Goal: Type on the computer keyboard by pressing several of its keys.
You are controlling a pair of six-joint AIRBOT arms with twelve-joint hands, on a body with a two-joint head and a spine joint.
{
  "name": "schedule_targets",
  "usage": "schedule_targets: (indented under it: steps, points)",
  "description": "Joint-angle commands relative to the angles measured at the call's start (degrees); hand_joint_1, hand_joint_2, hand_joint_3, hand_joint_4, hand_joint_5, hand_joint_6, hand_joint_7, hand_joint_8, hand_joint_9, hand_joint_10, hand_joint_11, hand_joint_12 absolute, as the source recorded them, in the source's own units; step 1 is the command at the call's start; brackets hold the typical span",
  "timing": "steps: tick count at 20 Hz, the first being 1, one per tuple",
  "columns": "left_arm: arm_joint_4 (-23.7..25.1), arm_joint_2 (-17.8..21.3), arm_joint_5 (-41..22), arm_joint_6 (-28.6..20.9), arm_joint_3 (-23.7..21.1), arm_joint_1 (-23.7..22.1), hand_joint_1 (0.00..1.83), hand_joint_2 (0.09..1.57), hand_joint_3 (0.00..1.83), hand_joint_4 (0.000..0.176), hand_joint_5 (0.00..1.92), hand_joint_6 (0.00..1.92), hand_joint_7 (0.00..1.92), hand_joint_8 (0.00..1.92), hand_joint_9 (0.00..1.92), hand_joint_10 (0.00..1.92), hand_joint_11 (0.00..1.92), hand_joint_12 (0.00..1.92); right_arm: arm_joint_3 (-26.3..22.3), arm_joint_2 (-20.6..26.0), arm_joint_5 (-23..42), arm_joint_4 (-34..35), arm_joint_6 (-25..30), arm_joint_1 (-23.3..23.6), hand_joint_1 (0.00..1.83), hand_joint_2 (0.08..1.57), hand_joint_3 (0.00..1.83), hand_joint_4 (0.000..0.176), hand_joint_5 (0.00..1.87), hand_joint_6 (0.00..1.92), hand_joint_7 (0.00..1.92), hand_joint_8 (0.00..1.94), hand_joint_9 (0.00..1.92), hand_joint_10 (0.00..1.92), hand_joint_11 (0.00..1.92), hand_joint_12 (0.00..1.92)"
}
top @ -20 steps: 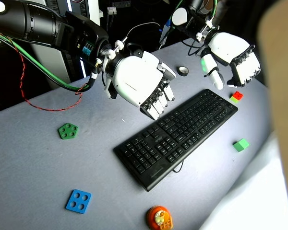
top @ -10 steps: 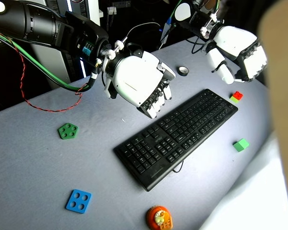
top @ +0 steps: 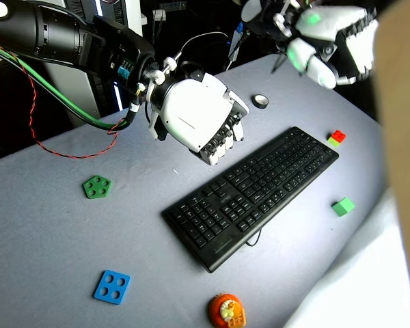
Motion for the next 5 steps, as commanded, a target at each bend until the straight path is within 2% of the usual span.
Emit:
schedule_targets:
  steps: [1, 3, 4, 5]
  points:
    - [2.7, 0.5, 5.0, 0.5, 1.0, -0.6, 0.24, 1.55, 0.01, 0.0, 0.84, 1.83, 0.93, 1.77, 0.83, 1.92, 0.66, 1.92, -0.3, 0.2, 2.7, -4.9, 0.5, 0.6, 0.0, 1.5, 0.02, 0.0, 1.1, 1.78, 1.29, 1.93, 1.3, 1.92, 1.27, 1.92]
    - [1.6, 0.3, 4.1, 0.5, 3.1, -2.0, 0.25, 1.56, 0.0, 0.0, 0.85, 1.79, 0.94, 1.74, 0.84, 1.91, 0.67, 1.92, -0.3, 0.2, 2.7, -4.9, 0.5, 0.6, 0.0, 1.54, 0.0, 0.0, 1.15, 1.8, 1.32, 1.9, 1.32, 1.92, 1.25, 1.92]
    - [-0.7, 0.2, 2.6, 0.7, 4.1, -2.9, 0.27, 1.56, 0.0, 0.0, 0.85, 1.81, 0.94, 1.74, 0.84, 1.9, 0.67, 1.92, -0.3, 0.2, 2.7, -4.9, 0.5, 0.6, 0.0, 1.56, 0.0, 0.0, 1.17, 1.8, 1.32, 1.9, 1.32, 1.92, 1.24, 1.92]
    - [-2.0, 0.2, 1.7, 0.9, 4.5, -3.4, 0.27, 1.56, 0.0, 0.0, 0.85, 1.81, 0.94, 1.74, 0.84, 1.9, 0.68, 1.92, -0.3, 0.2, 2.7, -4.9, 0.5, 0.6, 0.0, 1.57, 0.02, 0.019, 1.17, 1.8, 1.31, 1.89, 1.3, 1.92, 1.22, 1.92]
